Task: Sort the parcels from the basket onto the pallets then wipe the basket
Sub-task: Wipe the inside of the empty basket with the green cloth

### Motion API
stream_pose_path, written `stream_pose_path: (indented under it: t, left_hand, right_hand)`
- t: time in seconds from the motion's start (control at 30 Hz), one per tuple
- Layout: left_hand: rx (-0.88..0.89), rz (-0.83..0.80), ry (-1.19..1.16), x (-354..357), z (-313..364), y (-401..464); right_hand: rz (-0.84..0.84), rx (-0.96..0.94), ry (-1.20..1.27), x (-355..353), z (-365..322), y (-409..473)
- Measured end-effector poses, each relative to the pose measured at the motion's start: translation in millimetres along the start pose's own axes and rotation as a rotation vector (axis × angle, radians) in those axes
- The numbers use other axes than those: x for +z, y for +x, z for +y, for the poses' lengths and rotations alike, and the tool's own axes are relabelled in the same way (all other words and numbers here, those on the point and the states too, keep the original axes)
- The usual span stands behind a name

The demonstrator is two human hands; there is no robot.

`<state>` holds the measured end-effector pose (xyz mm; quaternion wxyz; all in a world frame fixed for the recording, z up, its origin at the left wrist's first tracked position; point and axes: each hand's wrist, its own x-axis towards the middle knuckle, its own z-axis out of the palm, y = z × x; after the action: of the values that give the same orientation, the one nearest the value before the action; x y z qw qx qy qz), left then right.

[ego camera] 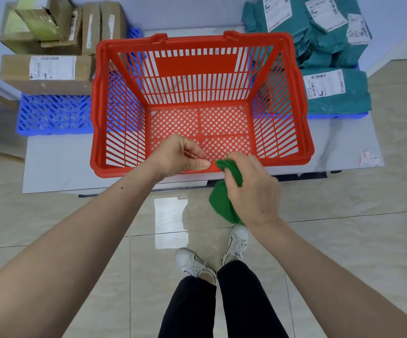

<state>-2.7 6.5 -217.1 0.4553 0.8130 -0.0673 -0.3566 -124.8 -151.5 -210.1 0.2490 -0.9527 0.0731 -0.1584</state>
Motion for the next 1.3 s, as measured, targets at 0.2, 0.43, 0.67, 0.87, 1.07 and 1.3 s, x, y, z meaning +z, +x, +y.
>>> stream_pose_path:
  t: [0.2,0.43,0.67,0.87,1.07,1.3]
  left_hand:
    - [0.009,0.012,0.006,0,1,-2]
    - [-0.015,0.009,-0.001,0,3,-2]
    - [-0.009,0.002,-0.002,1,1,-1]
    - [0.035,0.049,0.024,5,-3,-4]
    - [0.024,0.045,0.037,1,1,-2]
    - [0.005,0.052,0.014,1,0,0]
  right_hand:
    - [-0.052,-0.128,-0.239,11,31,-28]
    - [0.032,-0.205,-0.233,-2,23,-31]
    - [-0.170,-0.034,-0.380,15,1,-9]
    - [-0.207,-0.031,-0.144,5,5,-29]
    - [-0.230,-0.017,-0.162,13,14,-29]
    - [-0.147,-0.072,-0.085,1,31,-38]
